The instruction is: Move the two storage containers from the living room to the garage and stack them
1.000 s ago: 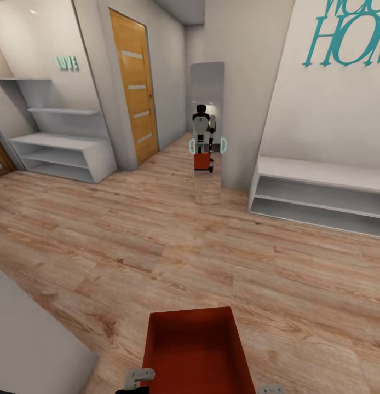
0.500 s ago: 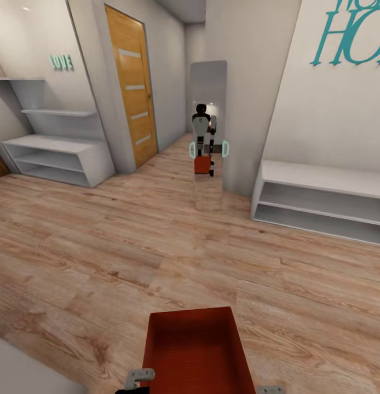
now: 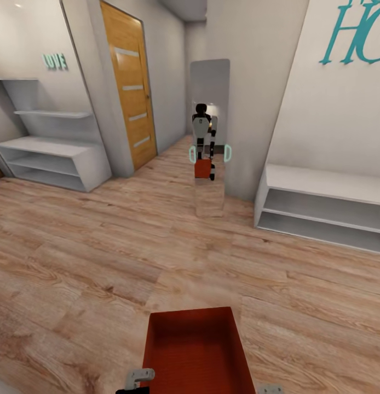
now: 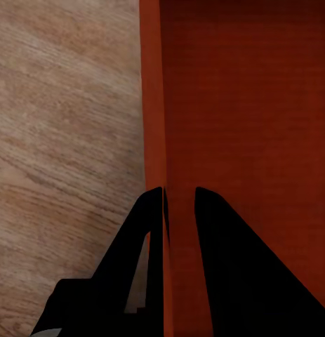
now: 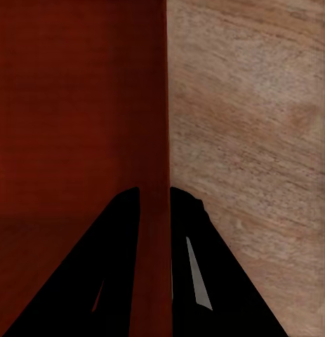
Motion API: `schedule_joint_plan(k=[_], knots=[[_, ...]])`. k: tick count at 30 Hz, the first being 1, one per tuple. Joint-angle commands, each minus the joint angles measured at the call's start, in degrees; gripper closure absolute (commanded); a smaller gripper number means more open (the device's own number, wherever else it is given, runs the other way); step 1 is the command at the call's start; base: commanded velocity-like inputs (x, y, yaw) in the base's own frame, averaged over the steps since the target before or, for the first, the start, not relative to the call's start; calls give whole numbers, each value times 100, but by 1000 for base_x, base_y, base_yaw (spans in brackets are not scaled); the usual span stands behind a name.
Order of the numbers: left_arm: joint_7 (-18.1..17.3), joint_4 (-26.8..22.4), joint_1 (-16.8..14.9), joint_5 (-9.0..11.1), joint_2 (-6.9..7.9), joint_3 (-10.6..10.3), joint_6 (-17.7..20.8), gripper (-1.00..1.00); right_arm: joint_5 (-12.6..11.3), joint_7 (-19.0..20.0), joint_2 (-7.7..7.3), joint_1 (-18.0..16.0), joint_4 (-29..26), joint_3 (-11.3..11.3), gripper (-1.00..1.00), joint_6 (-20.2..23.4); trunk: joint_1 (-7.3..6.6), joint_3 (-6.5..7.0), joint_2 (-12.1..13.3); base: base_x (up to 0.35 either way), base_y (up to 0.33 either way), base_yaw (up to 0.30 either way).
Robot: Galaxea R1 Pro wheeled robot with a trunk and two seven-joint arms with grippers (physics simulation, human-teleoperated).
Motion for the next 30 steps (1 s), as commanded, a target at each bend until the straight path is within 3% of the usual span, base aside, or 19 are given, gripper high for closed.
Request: schedule_joint_plan(k=[1, 30], knots=[[58, -22, -4, -10, 119, -106, -215, 100, -87, 4, -6, 2, 9, 84, 100, 32, 3, -5, -2, 343, 0, 0], [58, -22, -4, -14, 119, -106, -215, 100, -78, 2, -8, 2, 9, 77, 100, 32, 3, -9, -2, 343, 0, 59]])
